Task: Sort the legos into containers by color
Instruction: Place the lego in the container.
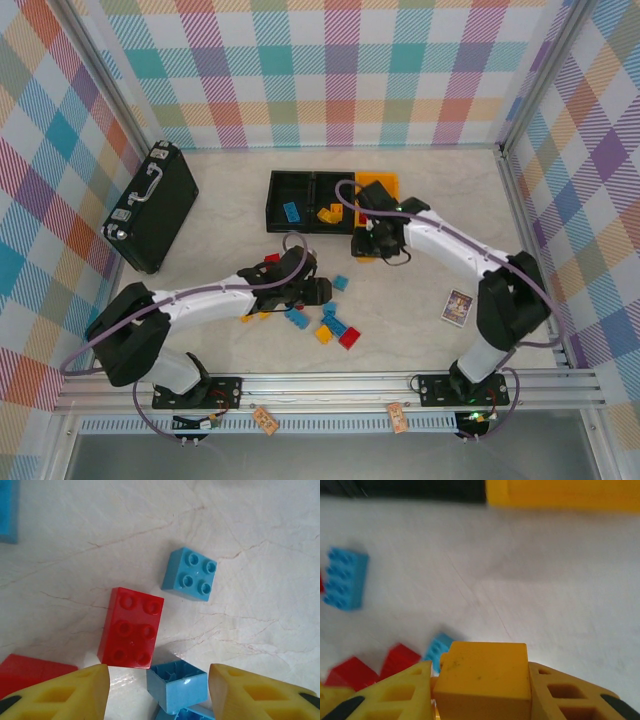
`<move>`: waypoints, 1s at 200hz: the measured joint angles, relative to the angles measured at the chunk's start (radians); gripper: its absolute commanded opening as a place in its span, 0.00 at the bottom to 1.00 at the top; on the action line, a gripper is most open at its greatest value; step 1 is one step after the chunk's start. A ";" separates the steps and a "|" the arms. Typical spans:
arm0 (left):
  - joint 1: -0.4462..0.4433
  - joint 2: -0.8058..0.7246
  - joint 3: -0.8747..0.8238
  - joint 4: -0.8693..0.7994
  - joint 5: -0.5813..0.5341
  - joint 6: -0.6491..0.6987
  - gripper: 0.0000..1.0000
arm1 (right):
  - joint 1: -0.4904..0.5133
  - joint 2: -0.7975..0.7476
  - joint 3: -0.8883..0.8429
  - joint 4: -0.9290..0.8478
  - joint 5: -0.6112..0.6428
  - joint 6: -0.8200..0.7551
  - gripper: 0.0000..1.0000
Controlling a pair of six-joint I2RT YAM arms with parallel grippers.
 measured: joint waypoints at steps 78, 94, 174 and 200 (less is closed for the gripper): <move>0.006 -0.057 -0.032 -0.026 -0.055 -0.027 0.55 | -0.045 0.383 0.536 -0.027 -0.028 -0.072 0.34; 0.006 -0.062 -0.032 -0.027 -0.061 -0.031 0.55 | -0.051 0.460 0.642 -0.049 -0.033 -0.076 0.34; 0.009 -0.076 -0.043 -0.049 -0.071 -0.045 0.55 | -0.077 0.766 1.065 -0.147 -0.091 -0.088 0.35; 0.010 -0.076 -0.043 -0.050 -0.078 -0.045 0.55 | -0.080 0.811 1.118 -0.161 -0.105 -0.088 0.37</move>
